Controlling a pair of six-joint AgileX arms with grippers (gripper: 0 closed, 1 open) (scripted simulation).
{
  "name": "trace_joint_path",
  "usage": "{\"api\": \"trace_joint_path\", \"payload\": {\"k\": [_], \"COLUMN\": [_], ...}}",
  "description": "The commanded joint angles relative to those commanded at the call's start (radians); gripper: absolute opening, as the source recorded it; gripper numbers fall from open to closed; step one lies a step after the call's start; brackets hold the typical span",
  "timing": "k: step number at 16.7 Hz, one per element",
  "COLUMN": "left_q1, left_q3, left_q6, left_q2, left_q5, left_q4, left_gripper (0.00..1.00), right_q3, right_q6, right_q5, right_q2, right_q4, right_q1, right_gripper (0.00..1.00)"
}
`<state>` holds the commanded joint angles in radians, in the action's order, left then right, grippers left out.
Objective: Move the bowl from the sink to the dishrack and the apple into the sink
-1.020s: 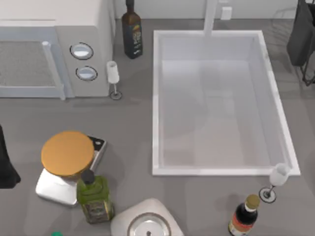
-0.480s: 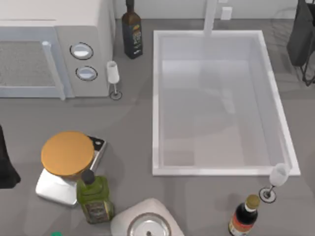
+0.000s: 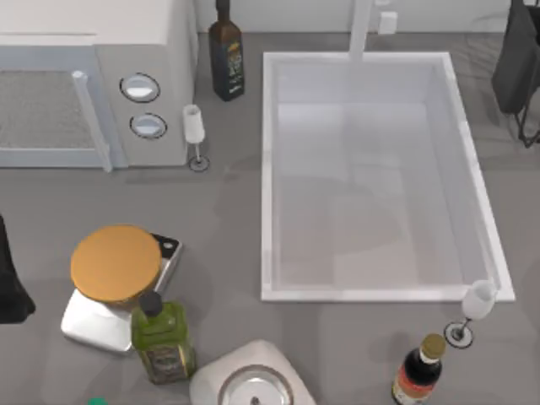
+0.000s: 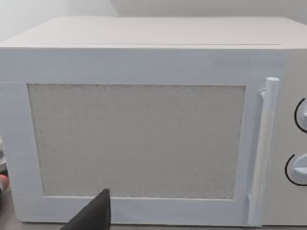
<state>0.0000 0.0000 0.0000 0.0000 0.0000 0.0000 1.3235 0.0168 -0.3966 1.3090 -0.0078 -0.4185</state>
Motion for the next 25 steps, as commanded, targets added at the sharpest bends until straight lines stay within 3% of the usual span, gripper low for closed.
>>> {"api": "trace_joint_path", "payload": {"k": [8, 19, 25], "left_q1": [0.0, 0.0, 0.0], "left_q3": [0.0, 0.0, 0.0], "left_q6": [0.0, 0.0, 0.0], "left_q2": [0.0, 0.0, 0.0], "left_q5": [0.0, 0.0, 0.0], "left_q4": [0.0, 0.0, 0.0], "left_gripper": [1.0, 1.0, 1.0], "right_q3": [-0.011, -0.276, -0.345], "right_q6": [0.002, -0.001, -0.001], "right_q5": [0.005, 0.096, 0.119], "right_q2": [0.034, 0.419, 0.488], "right_q4": [0.035, 0.717, 0.831], "right_q1": [0.01, 0.091, 0.112], "right_gripper": [0.0, 0.0, 0.0]}}
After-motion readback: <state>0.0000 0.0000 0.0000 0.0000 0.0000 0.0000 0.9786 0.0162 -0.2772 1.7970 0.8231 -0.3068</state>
